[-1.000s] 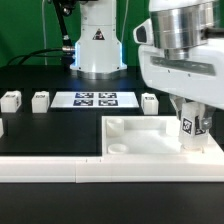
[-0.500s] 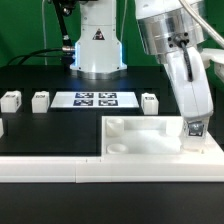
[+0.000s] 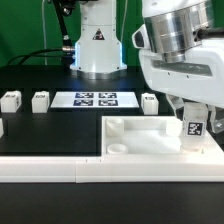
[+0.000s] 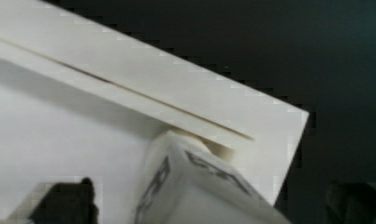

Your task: Assemble square table

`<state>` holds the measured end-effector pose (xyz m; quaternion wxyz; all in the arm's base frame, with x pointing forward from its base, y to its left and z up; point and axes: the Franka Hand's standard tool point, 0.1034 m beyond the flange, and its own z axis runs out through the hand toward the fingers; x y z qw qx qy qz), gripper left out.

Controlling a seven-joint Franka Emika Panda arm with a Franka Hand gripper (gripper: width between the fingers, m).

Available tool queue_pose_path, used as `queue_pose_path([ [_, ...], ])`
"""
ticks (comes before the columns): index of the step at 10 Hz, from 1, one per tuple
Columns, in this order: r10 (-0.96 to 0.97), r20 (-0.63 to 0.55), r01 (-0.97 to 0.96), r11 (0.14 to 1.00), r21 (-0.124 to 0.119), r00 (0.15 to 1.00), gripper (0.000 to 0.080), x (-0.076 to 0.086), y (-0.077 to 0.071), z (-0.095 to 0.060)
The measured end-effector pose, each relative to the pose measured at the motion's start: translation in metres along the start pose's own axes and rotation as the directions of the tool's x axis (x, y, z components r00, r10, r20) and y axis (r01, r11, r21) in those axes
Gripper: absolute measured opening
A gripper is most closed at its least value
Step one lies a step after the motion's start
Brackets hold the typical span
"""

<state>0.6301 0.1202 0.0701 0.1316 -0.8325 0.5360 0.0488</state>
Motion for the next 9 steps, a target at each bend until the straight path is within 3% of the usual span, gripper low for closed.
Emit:
queue_pose_path([
  [1, -0.040, 0.000, 0.040, 0.999, 0.000, 0.999, 0.0647, 0.0001, 0.0000, 0.0001],
  [2, -0.183, -0.003, 0.183, 0.983, -0.016, 0.983, 0.0649, 0.0006, 0.0015, -0.0004],
  [3, -0.425, -0.003, 0.423, 0.903, -0.079, 0.905, 0.0649, 0.0016, 0.0050, -0.0030],
  [4, -0.618, -0.001, 0.614, 0.782, -0.108, 0.786, 0.0649, 0.0019, 0.0031, -0.0046],
  [6, -0.763, 0.021, 0.760, 0.641, -0.110, 0.646, 0.0649, 0.0043, 0.0059, -0.0009],
  [7, -0.721, 0.014, 0.718, 0.688, -0.108, 0.693, 0.0649, 0.0037, 0.0054, -0.0010],
  [8, -0.695, 0.011, 0.692, 0.714, -0.108, 0.719, 0.0521, 0.0035, 0.0054, -0.0008],
  [9, -0.655, 0.005, 0.652, 0.751, -0.108, 0.755, 0.0521, 0.0034, 0.0054, -0.0008],
])
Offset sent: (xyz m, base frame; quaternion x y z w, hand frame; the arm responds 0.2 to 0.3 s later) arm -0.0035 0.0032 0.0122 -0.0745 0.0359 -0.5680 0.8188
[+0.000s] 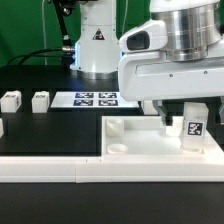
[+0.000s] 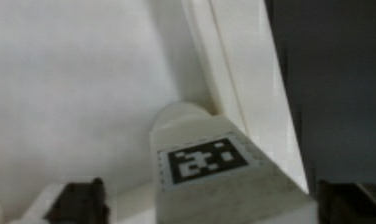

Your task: Assemble square table

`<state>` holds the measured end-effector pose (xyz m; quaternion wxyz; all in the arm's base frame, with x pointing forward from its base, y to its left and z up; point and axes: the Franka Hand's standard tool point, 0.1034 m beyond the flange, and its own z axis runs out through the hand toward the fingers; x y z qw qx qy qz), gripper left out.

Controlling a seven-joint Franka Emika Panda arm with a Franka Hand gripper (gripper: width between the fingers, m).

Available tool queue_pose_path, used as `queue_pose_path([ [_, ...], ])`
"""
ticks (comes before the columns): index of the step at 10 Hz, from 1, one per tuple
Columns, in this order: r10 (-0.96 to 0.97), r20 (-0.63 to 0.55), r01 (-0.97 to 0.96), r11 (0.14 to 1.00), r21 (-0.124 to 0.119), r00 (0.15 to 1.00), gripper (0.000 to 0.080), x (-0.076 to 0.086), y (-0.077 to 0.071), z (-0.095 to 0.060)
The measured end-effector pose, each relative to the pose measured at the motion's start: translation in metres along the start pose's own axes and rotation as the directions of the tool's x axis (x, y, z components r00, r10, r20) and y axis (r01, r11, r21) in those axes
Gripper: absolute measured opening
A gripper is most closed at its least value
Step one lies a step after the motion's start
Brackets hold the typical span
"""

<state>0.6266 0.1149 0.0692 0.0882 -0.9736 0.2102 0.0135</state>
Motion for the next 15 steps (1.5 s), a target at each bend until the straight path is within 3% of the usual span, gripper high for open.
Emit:
queue_pose_path([
  [2, 0.135, 0.001, -0.135, 0.991, 0.001, 0.991, 0.0288, -0.0003, -0.0004, 0.0002],
  [6, 0.408, 0.000, -0.408, 0.913, 0.000, 0.913, 0.0288, -0.0006, -0.0019, -0.0001],
  [8, 0.720, -0.012, -0.720, 0.694, 0.001, 0.694, 0.0288, -0.0007, -0.0028, -0.0001],
  [10, 0.934, 0.053, -0.935, 0.350, 0.058, 0.353, 0.0290, 0.0033, -0.0019, 0.0018],
  [11, 0.949, 0.068, -0.951, 0.305, 0.058, 0.309, 0.0290, 0.0040, -0.0010, 0.0016],
  [12, 0.946, 0.067, -0.948, 0.313, 0.058, 0.317, 0.0290, 0.0032, -0.0022, 0.0019],
  [13, 0.937, 0.066, -0.939, 0.340, 0.060, 0.344, 0.0365, 0.0031, -0.0021, 0.0021],
  [14, 0.917, 0.060, -0.918, 0.390, 0.063, 0.394, 0.0365, 0.0036, -0.0012, 0.0021],
  [15, 0.812, 0.039, -0.812, 0.579, 0.077, 0.583, 0.0561, 0.0053, 0.0014, 0.0018],
])
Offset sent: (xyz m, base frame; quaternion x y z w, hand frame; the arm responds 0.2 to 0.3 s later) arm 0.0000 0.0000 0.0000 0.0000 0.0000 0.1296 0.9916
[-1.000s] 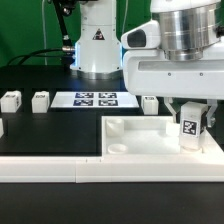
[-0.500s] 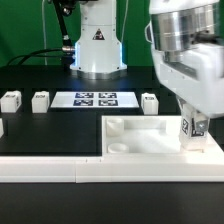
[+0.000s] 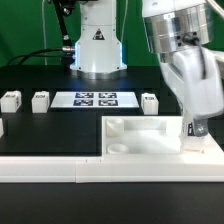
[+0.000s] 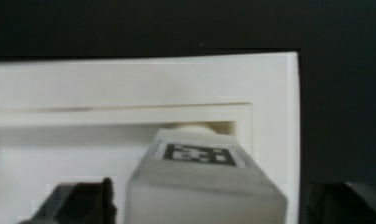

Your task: Assemble square table

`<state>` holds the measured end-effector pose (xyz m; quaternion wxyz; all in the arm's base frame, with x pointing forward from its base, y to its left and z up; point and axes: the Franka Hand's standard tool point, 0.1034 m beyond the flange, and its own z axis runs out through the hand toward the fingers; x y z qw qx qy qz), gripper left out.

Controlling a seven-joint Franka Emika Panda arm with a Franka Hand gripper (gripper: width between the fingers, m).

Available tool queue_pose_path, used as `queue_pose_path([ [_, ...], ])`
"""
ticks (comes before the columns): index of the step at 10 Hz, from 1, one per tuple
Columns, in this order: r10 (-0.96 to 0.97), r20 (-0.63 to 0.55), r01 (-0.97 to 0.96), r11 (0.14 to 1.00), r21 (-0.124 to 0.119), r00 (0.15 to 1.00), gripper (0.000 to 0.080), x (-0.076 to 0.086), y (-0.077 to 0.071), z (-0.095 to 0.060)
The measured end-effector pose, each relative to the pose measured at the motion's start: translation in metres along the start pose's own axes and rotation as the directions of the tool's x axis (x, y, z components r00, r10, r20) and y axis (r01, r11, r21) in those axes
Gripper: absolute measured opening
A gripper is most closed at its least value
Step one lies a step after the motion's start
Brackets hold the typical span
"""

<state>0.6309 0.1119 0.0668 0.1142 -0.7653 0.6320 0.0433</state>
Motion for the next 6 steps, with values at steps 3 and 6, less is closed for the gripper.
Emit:
queue_pose_path([
  [3, -0.350, -0.016, 0.350, 0.937, -0.014, 0.937, 0.0645, -0.0009, -0.0006, -0.0014],
  [6, -0.680, -0.011, 0.678, 0.732, -0.065, 0.733, 0.0649, 0.0027, 0.0026, -0.0019],
])
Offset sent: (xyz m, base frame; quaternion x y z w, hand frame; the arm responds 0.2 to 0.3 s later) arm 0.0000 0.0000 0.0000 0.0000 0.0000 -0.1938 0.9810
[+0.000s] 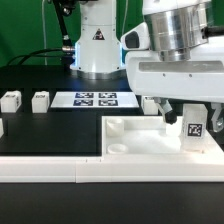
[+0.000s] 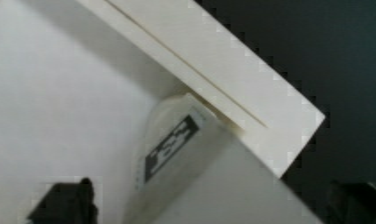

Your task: Assemble square table

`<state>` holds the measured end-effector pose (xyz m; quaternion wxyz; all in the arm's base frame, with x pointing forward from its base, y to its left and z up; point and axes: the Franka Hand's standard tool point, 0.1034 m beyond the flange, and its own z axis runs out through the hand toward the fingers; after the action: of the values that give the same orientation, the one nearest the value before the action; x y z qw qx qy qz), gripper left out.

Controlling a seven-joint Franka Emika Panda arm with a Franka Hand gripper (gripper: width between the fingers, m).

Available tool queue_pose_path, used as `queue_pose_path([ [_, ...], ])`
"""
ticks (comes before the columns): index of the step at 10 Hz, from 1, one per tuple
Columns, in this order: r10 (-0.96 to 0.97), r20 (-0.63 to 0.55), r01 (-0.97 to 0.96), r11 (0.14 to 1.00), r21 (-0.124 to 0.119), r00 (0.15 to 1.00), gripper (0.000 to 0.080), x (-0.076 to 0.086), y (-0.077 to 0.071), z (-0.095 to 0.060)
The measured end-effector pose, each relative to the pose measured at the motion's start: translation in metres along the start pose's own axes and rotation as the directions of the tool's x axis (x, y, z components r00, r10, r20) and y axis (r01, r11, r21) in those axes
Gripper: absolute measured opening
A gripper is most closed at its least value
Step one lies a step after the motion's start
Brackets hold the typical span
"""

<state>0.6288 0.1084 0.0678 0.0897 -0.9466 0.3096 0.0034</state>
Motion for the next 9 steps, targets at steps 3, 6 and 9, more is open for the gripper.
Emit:
queue_pose_path([
  [3, -0.237, 0.003, 0.237, 0.971, -0.038, 0.972, 0.0529, -0.0003, -0.0004, 0.0004],
  [6, -0.118, 0.000, 0.118, 0.992, -0.038, 0.993, 0.0288, -0.0009, -0.0006, 0.0008],
  [9, 0.118, -0.008, -0.118, 0.992, -0.038, 0.993, 0.0288, -0.0021, -0.0018, 0.0012],
])
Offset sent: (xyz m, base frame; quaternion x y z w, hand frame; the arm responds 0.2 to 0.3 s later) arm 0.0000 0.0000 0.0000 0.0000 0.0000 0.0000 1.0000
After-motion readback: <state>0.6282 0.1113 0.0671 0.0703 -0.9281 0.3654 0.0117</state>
